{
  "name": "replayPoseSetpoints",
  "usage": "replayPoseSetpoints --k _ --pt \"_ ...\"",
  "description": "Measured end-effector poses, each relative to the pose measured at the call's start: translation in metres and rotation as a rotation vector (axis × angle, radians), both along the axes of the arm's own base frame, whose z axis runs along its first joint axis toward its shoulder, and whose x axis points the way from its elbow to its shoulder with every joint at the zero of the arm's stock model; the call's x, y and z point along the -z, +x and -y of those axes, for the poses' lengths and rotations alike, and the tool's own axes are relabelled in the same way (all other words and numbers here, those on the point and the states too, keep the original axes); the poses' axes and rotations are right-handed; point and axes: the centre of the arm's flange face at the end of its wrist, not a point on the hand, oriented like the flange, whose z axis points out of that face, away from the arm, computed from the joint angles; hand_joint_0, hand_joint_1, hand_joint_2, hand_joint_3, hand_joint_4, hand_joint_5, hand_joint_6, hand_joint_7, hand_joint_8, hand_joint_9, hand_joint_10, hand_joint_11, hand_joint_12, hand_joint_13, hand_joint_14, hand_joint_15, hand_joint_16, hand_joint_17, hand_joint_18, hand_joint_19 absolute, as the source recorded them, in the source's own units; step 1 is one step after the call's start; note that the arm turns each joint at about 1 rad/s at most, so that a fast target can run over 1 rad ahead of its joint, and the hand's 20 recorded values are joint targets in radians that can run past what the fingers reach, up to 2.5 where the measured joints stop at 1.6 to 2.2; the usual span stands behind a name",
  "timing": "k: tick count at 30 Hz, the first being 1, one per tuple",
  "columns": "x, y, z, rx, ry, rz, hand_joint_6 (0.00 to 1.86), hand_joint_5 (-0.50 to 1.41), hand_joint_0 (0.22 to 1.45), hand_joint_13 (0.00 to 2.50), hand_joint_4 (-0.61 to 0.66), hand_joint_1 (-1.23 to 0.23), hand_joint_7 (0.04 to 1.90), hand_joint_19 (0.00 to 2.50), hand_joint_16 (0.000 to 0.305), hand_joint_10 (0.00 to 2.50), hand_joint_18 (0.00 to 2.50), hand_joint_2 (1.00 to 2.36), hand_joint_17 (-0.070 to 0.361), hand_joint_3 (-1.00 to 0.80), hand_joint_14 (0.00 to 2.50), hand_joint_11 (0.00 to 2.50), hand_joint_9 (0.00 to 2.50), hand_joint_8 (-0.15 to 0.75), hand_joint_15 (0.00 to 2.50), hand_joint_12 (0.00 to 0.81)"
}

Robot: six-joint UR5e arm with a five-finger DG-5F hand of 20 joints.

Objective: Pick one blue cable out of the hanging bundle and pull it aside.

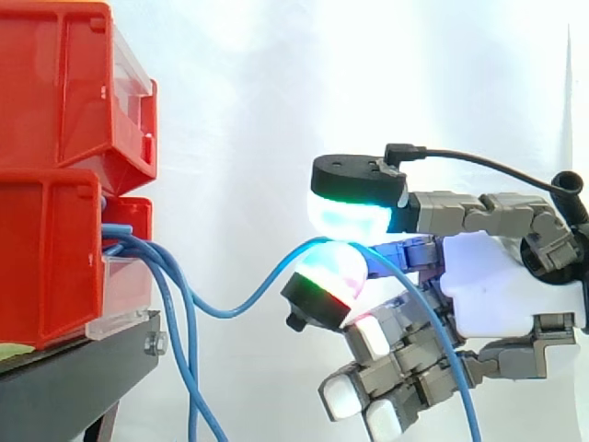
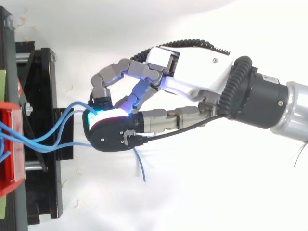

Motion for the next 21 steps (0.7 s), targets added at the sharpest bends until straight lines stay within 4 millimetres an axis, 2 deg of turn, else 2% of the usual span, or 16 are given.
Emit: replayPoseSetpoints --k 21 --pt "-0.0001 0.0000 0.0000 0.000 0.000 0.000 0.92 -0.09 0.61 0.90 -0.29 -0.82 1.39 0.57 0.055 0.02 0.80 1.23 0.124 0.13 0.02 0.73 1.14 0.310 0.60 0.414"
